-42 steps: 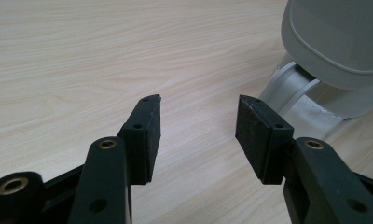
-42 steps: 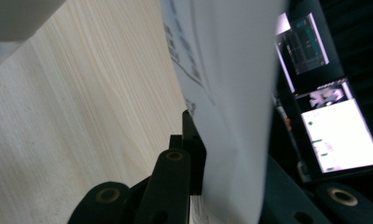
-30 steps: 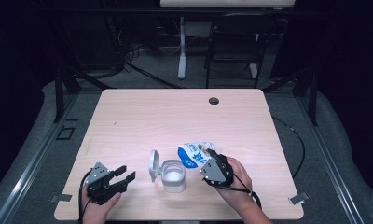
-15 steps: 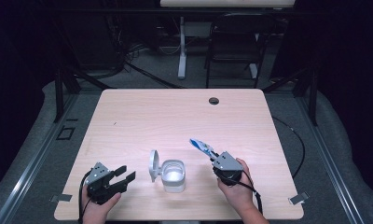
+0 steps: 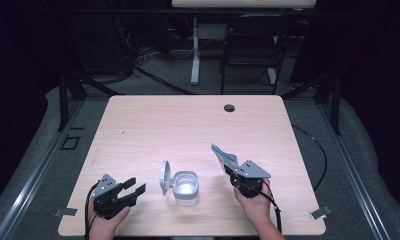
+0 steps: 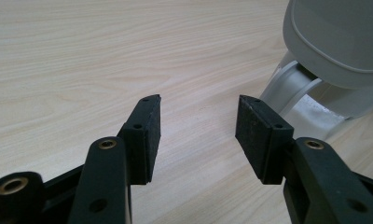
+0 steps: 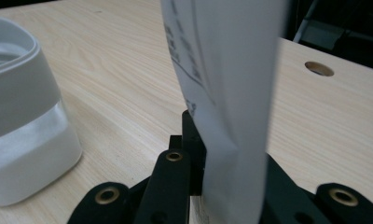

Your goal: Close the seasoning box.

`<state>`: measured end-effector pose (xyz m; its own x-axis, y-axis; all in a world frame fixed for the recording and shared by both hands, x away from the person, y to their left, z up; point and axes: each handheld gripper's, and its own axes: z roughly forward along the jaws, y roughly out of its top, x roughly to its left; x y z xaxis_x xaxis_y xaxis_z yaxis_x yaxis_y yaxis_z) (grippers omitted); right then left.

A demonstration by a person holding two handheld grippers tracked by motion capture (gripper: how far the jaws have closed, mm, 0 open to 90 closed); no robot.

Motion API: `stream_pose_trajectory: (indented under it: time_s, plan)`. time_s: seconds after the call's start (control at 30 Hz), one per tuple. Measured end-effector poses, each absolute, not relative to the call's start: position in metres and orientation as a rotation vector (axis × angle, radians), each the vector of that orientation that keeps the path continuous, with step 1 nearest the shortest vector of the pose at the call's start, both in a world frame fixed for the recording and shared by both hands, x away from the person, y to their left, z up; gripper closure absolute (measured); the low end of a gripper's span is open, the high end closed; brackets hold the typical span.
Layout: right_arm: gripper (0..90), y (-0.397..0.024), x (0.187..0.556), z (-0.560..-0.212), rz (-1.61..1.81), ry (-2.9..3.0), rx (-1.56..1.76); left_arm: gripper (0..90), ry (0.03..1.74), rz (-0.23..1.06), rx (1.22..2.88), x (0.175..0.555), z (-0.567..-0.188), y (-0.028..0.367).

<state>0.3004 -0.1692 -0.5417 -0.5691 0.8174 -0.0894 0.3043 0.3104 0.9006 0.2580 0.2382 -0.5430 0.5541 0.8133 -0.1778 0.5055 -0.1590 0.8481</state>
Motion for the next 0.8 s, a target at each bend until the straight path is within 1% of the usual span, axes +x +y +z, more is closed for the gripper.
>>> stream_pose_trajectory:
  time_s: [0.23,0.8]
  plan:
    - [85.1,-0.176,0.306,-0.547,1.280,2.008,1.112,50.8,1.080,0.400,1.820,0.259,-0.543,0.237]
    - [83.6,-0.186,0.317,-0.566,1.203,2.002,1.303,50.8,1.083,0.395,1.822,0.259,-0.545,0.237]
